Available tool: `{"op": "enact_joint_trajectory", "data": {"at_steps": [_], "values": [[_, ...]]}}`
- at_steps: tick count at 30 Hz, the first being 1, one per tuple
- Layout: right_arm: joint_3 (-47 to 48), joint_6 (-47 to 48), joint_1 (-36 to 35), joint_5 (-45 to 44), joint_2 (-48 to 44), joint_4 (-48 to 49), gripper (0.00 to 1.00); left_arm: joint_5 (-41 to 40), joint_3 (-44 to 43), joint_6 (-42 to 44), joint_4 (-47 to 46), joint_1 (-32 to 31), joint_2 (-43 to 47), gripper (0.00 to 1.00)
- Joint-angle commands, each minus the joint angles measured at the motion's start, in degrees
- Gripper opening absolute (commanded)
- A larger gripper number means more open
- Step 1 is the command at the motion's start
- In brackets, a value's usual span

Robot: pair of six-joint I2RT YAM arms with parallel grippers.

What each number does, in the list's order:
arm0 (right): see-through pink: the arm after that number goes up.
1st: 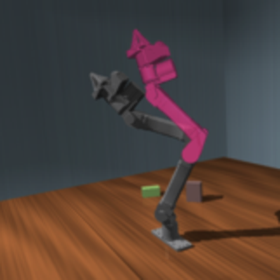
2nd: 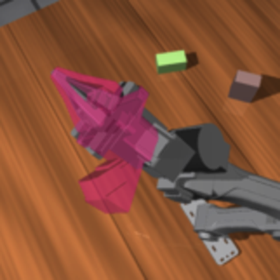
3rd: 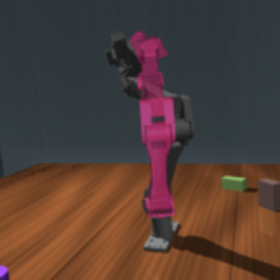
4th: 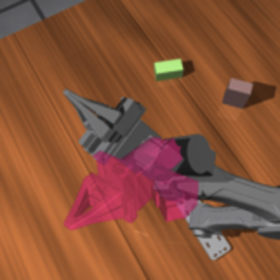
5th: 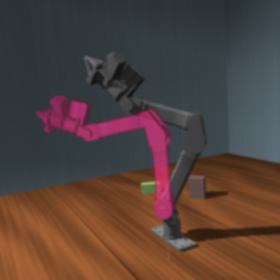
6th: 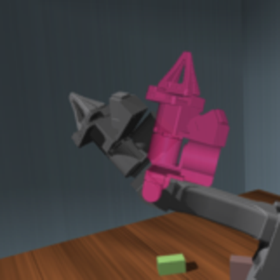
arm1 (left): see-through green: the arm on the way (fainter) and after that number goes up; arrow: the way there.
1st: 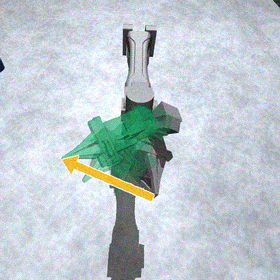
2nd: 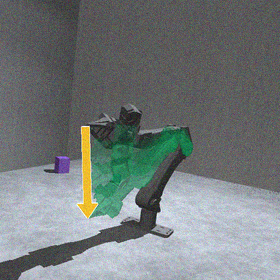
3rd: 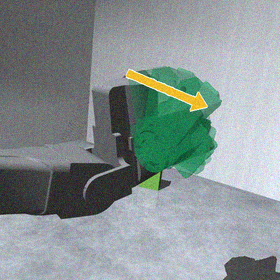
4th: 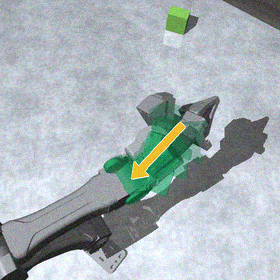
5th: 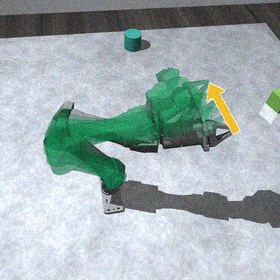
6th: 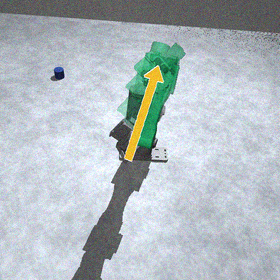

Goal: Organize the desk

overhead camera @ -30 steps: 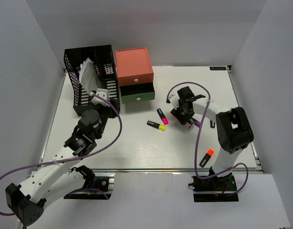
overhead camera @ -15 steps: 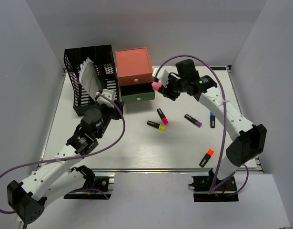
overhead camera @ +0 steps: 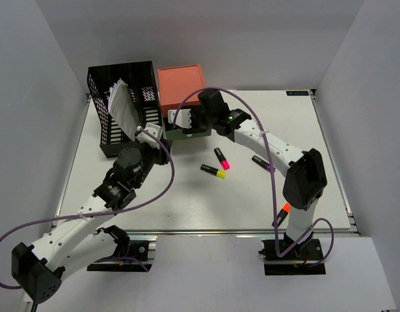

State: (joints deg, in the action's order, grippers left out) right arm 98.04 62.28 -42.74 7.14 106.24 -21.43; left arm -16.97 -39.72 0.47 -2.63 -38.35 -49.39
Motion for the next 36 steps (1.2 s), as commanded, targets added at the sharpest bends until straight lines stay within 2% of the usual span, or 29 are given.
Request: {"op": "enact_joint_trajectory", "data": {"at_steps": [1,6,9,10,13,16,22,27,29,31,32,33,35,36], "values": [[2.07,5.64,0.03,-2.65,1.16,8.51,0.16,-1.04,0.70,1.37,-0.97,0.12,1.66,0.62],[3.91,7.15,-0.06,-3.80,5.20,9.04,0.22,-1.66,0.97,1.46,-1.15,0.12,2.45,0.62],[4.18,7.77,0.20,-4.58,6.79,9.47,0.30,-2.01,0.79,1.55,-1.06,0.12,2.80,0.62],[4.18,7.59,0.12,-4.94,6.97,10.09,0.36,-1.93,0.79,1.55,-1.06,0.12,2.80,0.62],[4.26,7.24,0.12,-5.73,7.58,10.62,0.46,-2.10,0.88,1.64,-1.23,0.12,3.33,0.62],[4.18,7.07,0.11,-6.69,7.67,10.88,0.53,-2.10,1.05,1.55,-1.23,0.12,3.42,0.62],[4.18,4.78,0.29,-6.52,5.92,10.97,0.60,-2.10,0.97,1.55,-1.23,0.12,3.68,0.62],[4.18,3.99,0.12,-5.73,5.30,9.48,0.61,-2.28,1.05,1.55,-1.32,0.12,3.77,0.62],[3.83,3.29,0.11,-5.47,4.60,9.56,0.59,-2.71,1.14,1.55,-1.32,0.12,3.95,0.62],[4.00,1.02,0.20,-3.19,3.46,9.39,0.47,-2.98,1.23,1.55,-1.41,0.12,4.21,0.62],[4.44,-0.13,0.29,-2.31,3.19,8.78,0.38,-3.07,1.23,1.55,-1.50,0.12,4.38,0.62],[5.40,-1.19,0.64,0.92,2.23,6.25,0.13,-3.07,1.32,1.55,-1.58,0.12,4.47,0.62],[5.85,-2.34,1.08,6.46,1.08,2.38,0.01,-2.98,1.32,1.64,-1.58,0.12,4.65,0.62],[6.80,-1.82,1.43,12.66,0.64,-0.51,0.00,-3.07,1.32,1.55,-1.76,0.12,4.65,0.62]]}}
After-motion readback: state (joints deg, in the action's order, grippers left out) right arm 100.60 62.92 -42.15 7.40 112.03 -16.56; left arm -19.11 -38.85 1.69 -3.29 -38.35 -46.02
